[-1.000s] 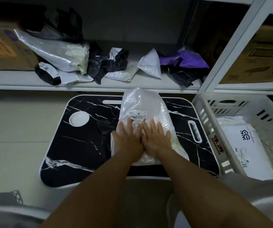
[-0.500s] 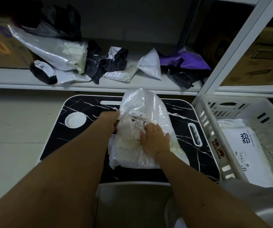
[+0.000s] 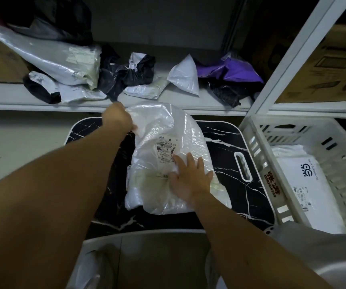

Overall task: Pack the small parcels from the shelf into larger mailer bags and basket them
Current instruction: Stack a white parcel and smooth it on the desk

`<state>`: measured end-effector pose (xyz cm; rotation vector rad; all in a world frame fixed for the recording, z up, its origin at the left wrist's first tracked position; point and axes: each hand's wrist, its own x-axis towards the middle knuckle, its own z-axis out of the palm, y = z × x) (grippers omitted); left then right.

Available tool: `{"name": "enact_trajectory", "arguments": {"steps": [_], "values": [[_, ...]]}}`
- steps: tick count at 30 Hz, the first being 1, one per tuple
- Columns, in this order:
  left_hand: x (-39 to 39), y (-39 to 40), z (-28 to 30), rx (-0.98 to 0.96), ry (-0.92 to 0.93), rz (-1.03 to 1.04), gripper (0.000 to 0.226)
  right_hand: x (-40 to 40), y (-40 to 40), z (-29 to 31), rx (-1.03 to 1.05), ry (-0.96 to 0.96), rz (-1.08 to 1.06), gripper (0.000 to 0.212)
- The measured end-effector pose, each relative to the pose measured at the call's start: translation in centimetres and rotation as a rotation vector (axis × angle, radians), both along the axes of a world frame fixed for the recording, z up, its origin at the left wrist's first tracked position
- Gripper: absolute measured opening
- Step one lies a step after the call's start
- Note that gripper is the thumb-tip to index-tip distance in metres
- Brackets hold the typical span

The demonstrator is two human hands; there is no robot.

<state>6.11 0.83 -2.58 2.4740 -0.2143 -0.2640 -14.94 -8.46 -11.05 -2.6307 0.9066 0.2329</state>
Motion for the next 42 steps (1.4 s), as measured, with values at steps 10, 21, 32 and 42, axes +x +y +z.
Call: {"name": "enact_trajectory", "arguments": {"steps": [10, 21, 32, 42], "values": [[-0.8, 1.2, -0.3, -0.293, 0.076, 0.298, 0.065, 2.0, 1.6, 1.0, -0.075, 0.054, -0.051, 0.054], [-5.1, 4.4, -4.2, -0.355, 0.902, 0.113, 0.053, 3.1, 5.8, 1.1, -0.116, -0.253, 0.176, 0.067], [-7.8, 5.1, -4.0, -0.162, 0.919, -0.009, 0.052, 3.9, 4.4, 1.7, 0.030, 0.054, 0.177, 0.055], [-6.8, 4.3, 3.5, -0.205, 0.574, -0.143, 0.011, 1.3, 0.5, 6.6, -0.270, -0.485, -0.302, 0.032]]}}
